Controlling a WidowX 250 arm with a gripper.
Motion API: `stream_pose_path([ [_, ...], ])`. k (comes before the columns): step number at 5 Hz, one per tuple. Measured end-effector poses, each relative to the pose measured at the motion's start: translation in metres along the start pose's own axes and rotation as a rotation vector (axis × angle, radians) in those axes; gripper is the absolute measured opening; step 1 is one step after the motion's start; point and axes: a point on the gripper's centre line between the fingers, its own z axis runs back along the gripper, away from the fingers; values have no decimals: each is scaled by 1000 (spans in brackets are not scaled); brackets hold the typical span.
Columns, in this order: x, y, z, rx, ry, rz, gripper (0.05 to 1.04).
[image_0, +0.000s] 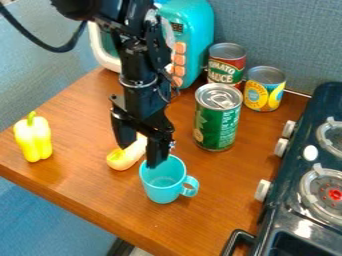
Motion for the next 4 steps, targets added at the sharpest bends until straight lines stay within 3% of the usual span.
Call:
stream_pose_path([
  [3, 5, -16, -28, -7, 94, -14, 1005],
  [4, 5, -20, -32, 0, 119, -25, 952],
])
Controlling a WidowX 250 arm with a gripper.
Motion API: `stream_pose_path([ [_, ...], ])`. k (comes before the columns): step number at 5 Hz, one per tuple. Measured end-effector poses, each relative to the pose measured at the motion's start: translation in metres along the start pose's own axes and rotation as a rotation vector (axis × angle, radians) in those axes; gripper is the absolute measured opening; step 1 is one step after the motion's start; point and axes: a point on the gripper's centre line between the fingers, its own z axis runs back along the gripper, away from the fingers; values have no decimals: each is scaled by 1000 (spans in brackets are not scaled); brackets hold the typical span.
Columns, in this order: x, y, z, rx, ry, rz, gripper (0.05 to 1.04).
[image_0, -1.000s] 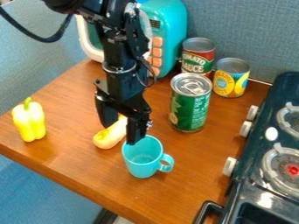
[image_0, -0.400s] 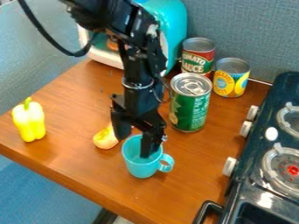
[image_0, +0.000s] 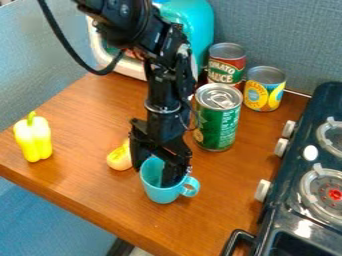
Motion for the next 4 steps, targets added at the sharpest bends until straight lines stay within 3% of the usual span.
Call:
stream_pose_path([
  [2, 2, 1, 2, 6, -7, -6, 354],
  [3, 2, 0, 2, 1, -5, -11, 170],
  [4, 2, 0, 5, -7, 5, -23, 97],
])
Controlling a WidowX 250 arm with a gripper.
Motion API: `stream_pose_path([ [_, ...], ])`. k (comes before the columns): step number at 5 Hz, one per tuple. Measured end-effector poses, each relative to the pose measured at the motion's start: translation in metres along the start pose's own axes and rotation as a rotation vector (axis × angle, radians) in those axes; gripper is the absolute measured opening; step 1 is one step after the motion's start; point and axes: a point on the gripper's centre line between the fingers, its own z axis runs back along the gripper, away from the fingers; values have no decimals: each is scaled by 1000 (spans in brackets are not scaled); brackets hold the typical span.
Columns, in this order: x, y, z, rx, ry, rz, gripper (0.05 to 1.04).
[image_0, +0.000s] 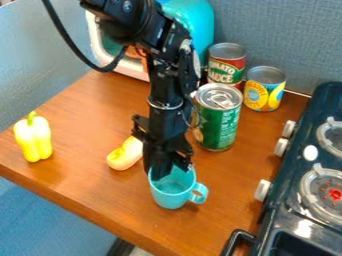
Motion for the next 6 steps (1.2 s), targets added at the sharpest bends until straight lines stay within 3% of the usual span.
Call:
stream_pose_path([
  [1, -6, 0, 9, -8, 16, -9, 94],
  [2, -18, 15, 65, -35, -226, 53, 94],
  [3, -32, 45, 95, -89, -324, 184, 94],
  [4, -35, 89, 118, -75, -354, 288, 94],
  [5, -29, 140, 108, -53, -265, 434, 94],
  [6, -23, 174, 102, -17, -240, 545, 94],
])
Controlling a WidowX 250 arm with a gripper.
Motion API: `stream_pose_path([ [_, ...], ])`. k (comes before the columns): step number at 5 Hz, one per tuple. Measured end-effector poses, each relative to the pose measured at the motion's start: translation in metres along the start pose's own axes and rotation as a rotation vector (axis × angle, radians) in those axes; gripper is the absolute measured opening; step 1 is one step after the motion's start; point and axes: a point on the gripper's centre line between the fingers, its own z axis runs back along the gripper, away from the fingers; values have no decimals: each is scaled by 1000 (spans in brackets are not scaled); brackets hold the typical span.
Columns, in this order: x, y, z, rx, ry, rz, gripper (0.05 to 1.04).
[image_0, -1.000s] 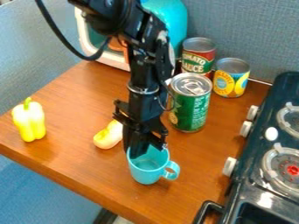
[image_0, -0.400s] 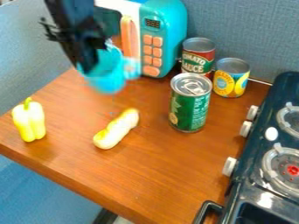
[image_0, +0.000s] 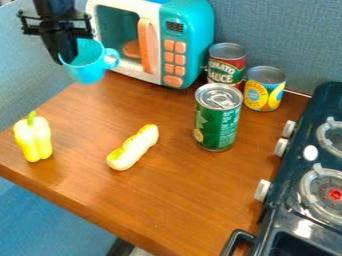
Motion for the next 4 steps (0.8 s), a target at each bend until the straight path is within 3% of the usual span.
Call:
stream_pose_path([
  [2, 10, 20, -43, 37, 132, 73, 94],
  [3, 5, 29, -51, 47, 170, 100, 94],
  [4, 6, 38, -62, 59, 170, 114, 94],
])
